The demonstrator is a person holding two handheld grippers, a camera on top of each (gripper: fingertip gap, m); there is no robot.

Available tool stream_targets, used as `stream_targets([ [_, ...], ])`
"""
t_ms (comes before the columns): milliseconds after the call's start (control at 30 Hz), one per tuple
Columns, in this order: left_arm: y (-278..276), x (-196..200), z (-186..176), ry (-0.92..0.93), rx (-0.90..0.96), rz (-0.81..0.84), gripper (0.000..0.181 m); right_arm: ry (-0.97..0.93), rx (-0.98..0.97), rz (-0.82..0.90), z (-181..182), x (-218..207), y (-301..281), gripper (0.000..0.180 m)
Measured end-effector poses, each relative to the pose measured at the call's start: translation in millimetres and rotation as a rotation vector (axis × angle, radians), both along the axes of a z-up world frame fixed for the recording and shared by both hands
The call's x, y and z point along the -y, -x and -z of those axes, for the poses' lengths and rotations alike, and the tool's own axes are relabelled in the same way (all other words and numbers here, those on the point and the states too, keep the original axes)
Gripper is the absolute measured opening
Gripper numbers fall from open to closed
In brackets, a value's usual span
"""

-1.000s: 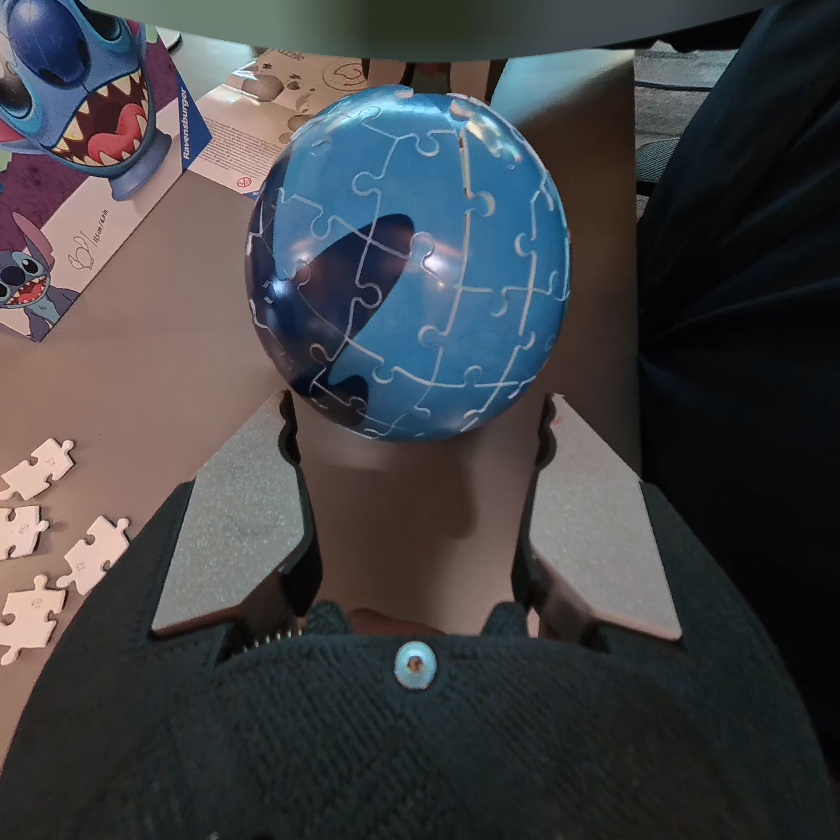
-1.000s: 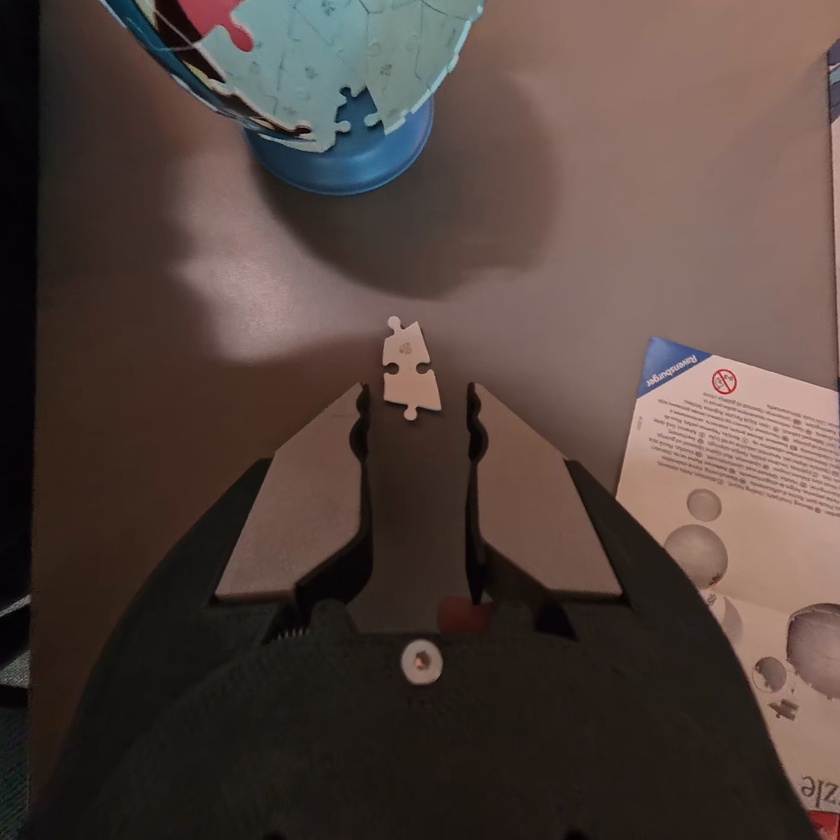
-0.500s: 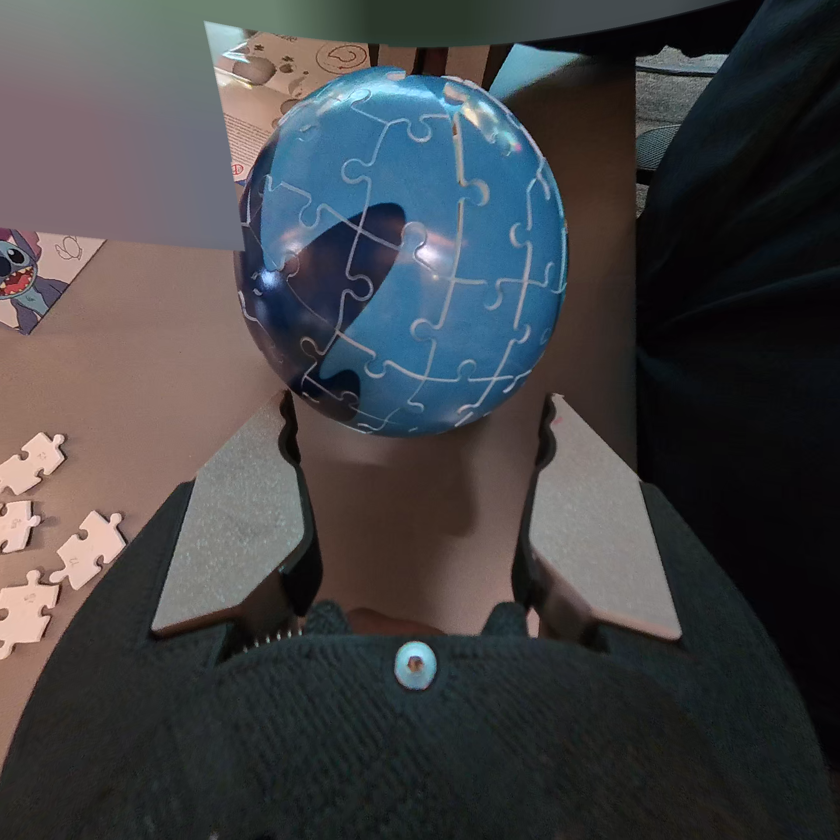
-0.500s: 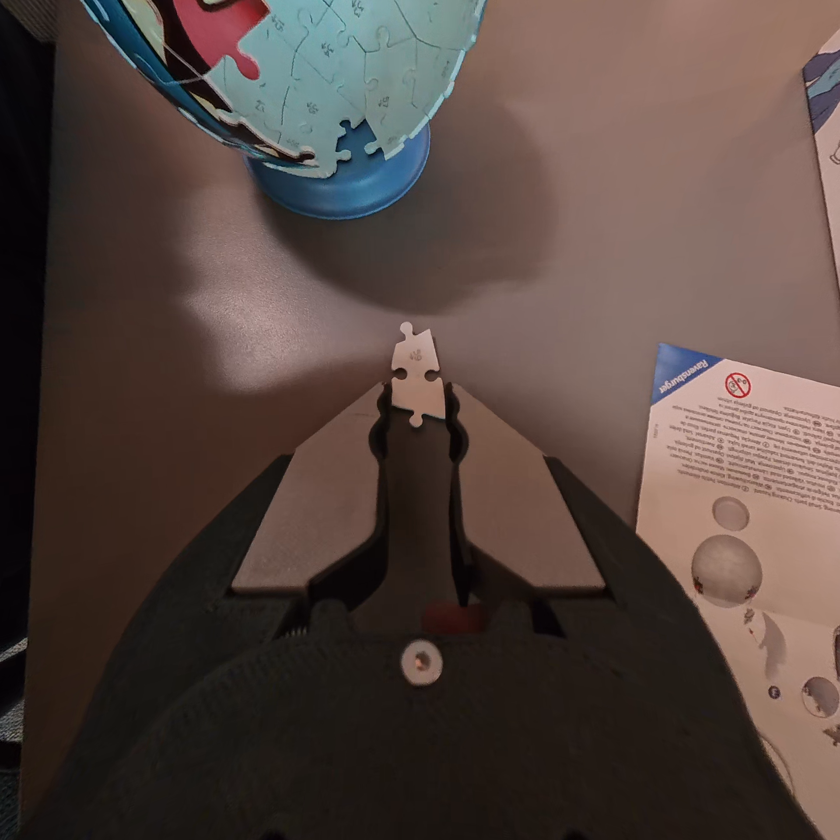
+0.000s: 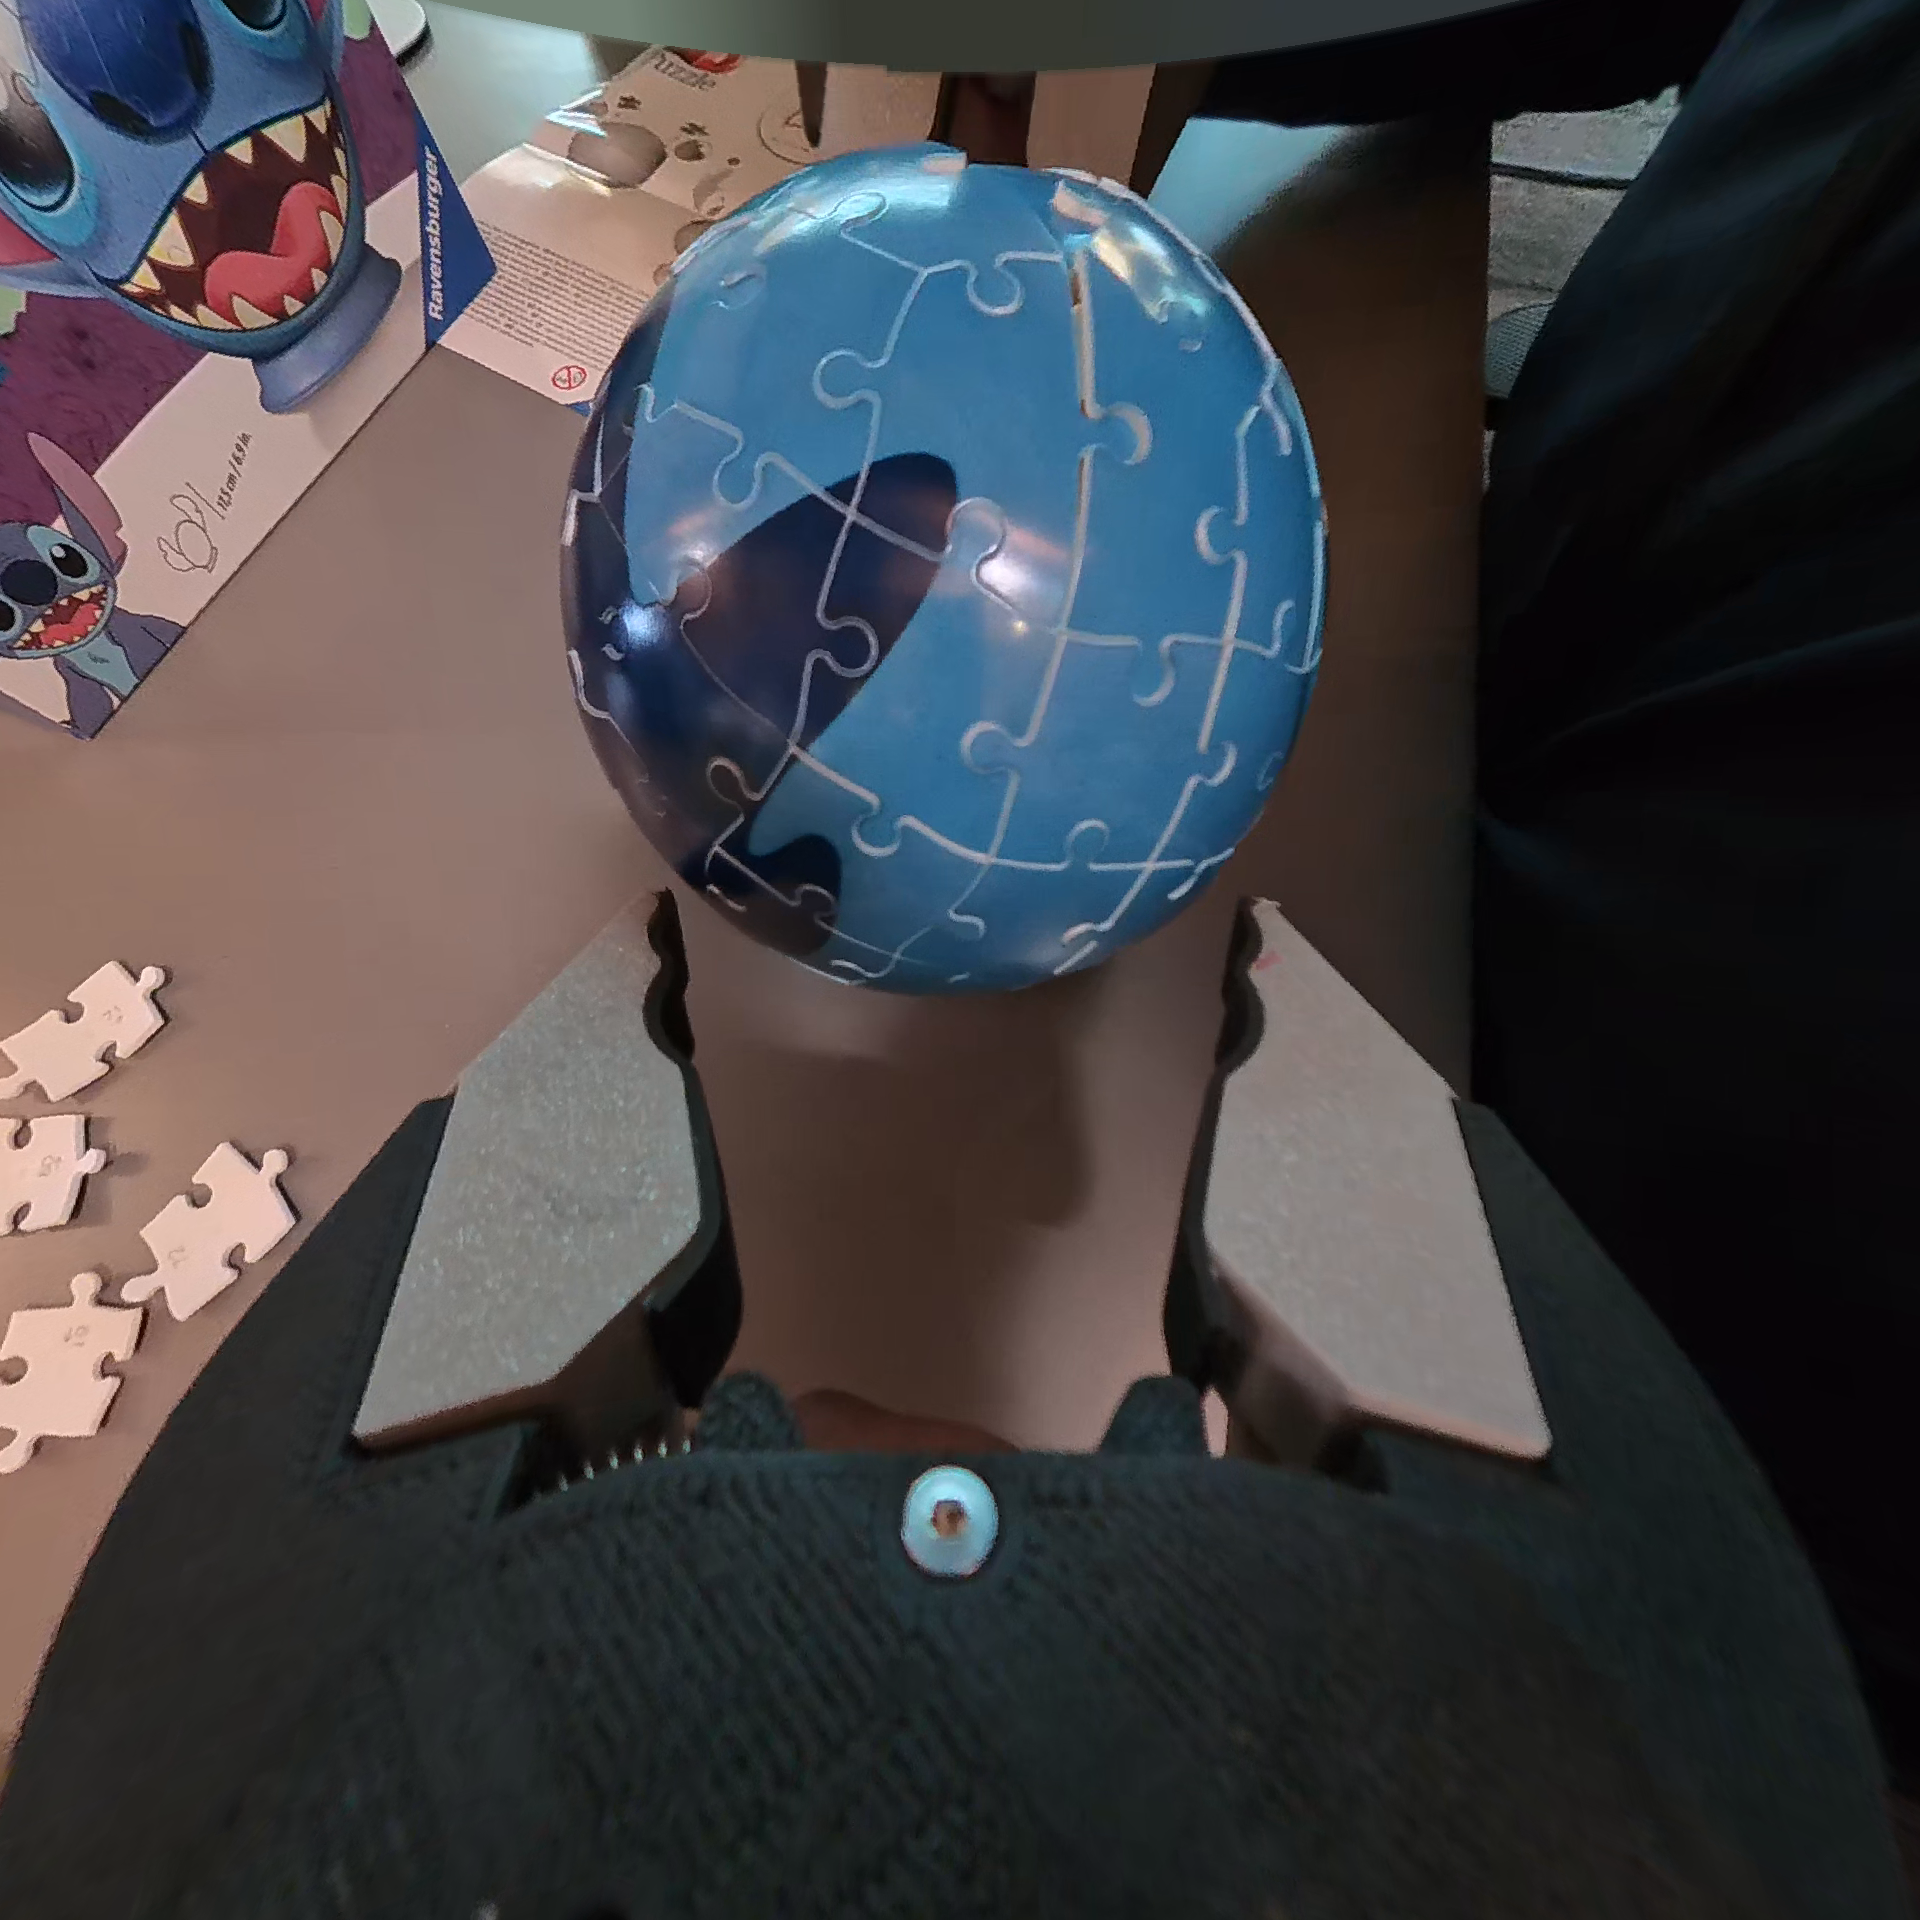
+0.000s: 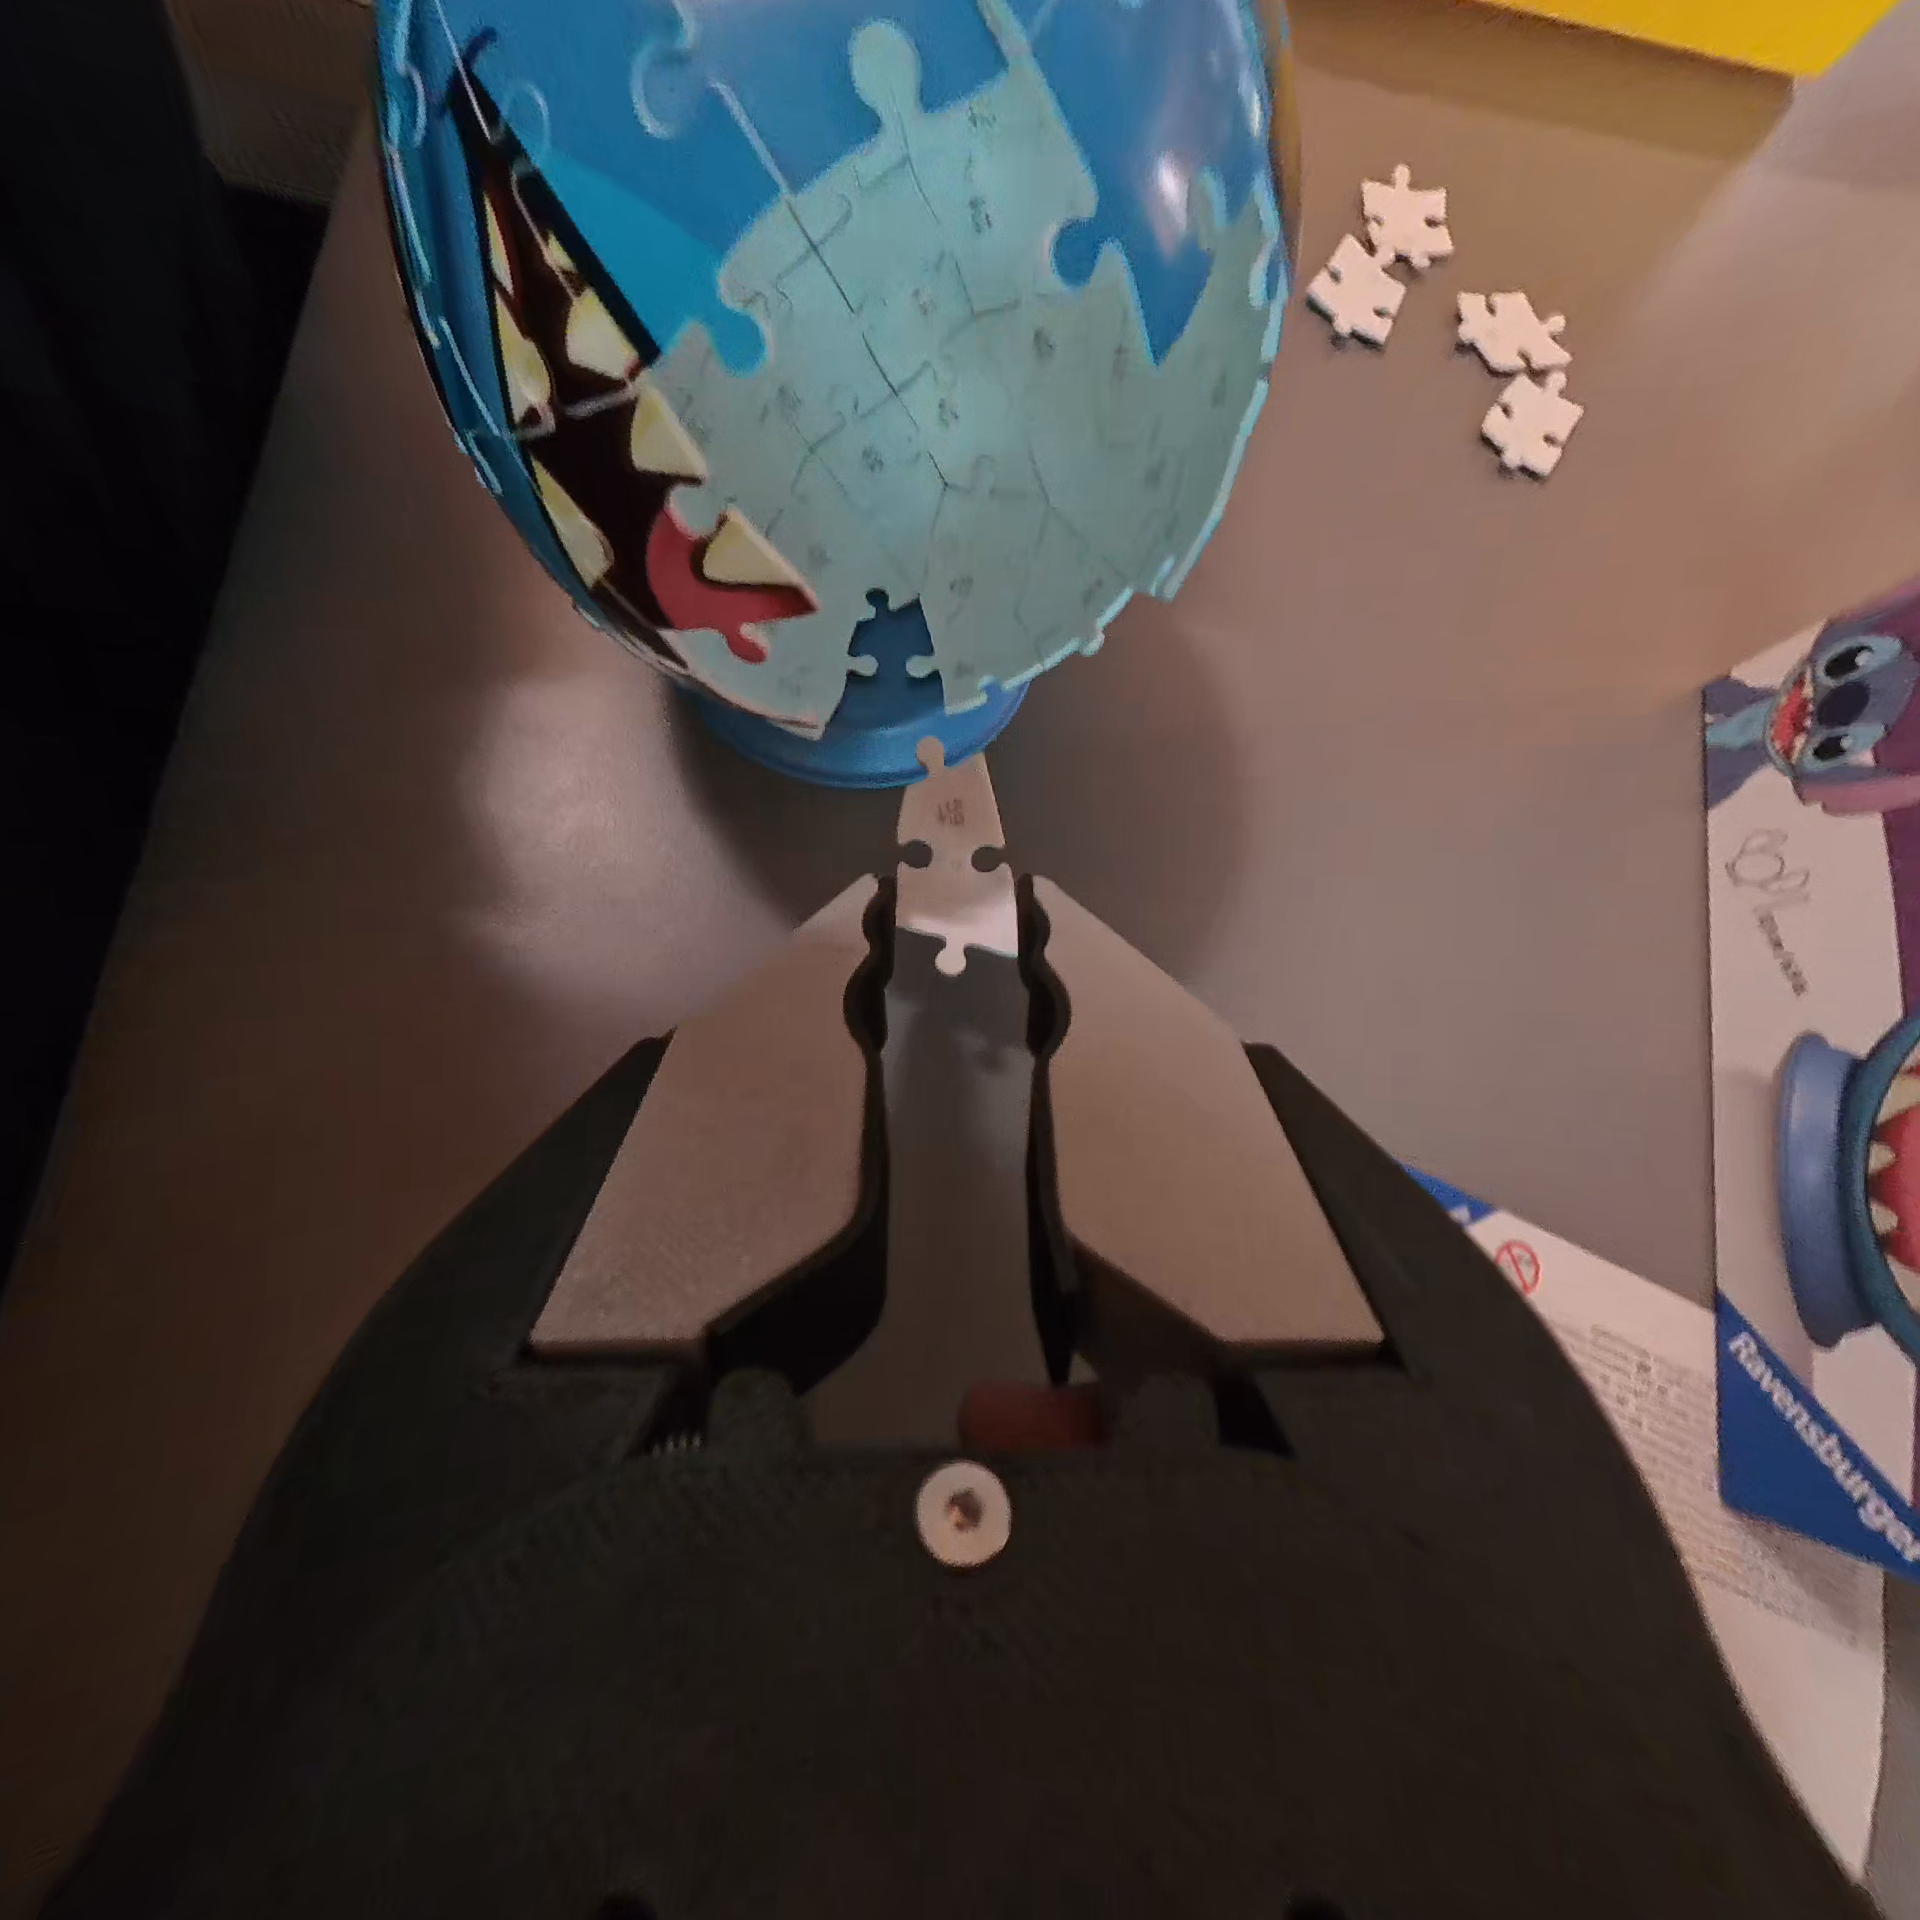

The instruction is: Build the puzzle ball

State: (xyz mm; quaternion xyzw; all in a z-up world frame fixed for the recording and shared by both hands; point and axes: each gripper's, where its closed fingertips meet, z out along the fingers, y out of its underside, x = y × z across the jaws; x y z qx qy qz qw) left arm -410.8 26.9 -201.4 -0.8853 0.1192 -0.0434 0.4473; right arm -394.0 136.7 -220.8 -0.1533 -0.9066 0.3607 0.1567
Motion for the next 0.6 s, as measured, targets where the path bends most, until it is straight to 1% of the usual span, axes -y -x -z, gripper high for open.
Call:
stream_targets([
  [300,-2,1,1,0.001,0.008,0.001,0.102,0.035,0.029,-0.077,0,23,7,0.02],
  [600,-2,2,1,-0.003,0.01,0.0,0.102,0.029,0.093,-0.056,6,36,9,0.02],
])
